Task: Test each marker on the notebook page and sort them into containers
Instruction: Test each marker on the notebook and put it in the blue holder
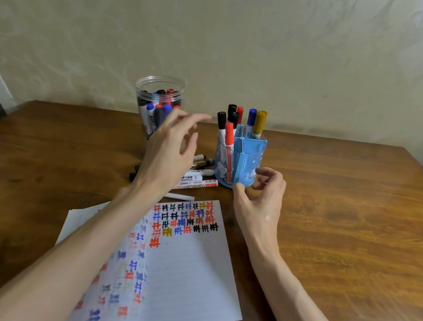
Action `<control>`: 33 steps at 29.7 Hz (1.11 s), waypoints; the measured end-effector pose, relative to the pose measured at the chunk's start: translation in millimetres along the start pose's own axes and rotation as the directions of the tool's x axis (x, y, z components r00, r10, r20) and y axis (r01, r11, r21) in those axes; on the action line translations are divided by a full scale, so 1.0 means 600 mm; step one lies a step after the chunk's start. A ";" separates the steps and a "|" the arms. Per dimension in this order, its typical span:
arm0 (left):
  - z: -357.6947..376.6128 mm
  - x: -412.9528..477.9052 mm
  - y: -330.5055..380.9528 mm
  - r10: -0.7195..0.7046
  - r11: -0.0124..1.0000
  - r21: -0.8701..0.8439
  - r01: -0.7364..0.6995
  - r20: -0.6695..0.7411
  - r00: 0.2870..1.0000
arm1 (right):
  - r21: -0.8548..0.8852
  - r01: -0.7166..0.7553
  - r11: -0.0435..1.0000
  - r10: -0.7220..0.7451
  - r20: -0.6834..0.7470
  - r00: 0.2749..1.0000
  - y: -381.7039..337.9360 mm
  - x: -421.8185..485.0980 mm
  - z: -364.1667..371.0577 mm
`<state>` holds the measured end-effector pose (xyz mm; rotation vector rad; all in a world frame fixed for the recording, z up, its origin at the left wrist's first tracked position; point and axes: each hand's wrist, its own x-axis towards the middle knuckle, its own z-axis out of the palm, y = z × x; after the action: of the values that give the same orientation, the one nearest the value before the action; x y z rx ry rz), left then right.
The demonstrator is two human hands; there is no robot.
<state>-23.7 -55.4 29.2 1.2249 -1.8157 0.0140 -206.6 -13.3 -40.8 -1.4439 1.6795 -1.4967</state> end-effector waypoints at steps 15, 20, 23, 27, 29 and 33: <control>-0.084 -0.131 -0.121 -0.274 0.904 0.403 0.145 0.285 0.918 | -0.037 0.117 0.992 -0.107 0.208 0.972 -0.003 -0.028 0.033; -0.081 -0.141 -0.133 -0.320 0.892 0.412 0.187 0.281 0.905 | -0.060 0.122 0.991 -0.104 0.240 0.965 -0.004 -0.027 0.032; -0.093 -0.139 -0.127 -0.321 0.919 0.300 0.256 0.193 0.927 | -0.056 0.122 0.991 -0.101 0.291 0.951 -0.009 -0.028 0.031; -0.111 -0.135 -0.088 -0.351 0.935 0.010 0.355 0.177 0.920 | 0.077 0.115 0.990 -0.136 0.387 0.912 -0.035 -0.041 0.030; -0.112 -0.139 -0.061 -0.301 0.932 -0.122 0.342 0.264 0.916 | 0.193 0.036 0.981 -0.121 0.451 0.884 -0.048 -0.052 0.032; -0.096 -0.152 -0.033 -0.212 0.937 -0.191 0.292 0.355 0.910 | 0.390 -0.101 0.915 -0.110 0.483 0.869 -0.054 -0.074 0.039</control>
<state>37.1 27.7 -8.3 1.3360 -1.8556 -0.5766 -158.6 21.0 -30.8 -1.4366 0.9857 -1.2335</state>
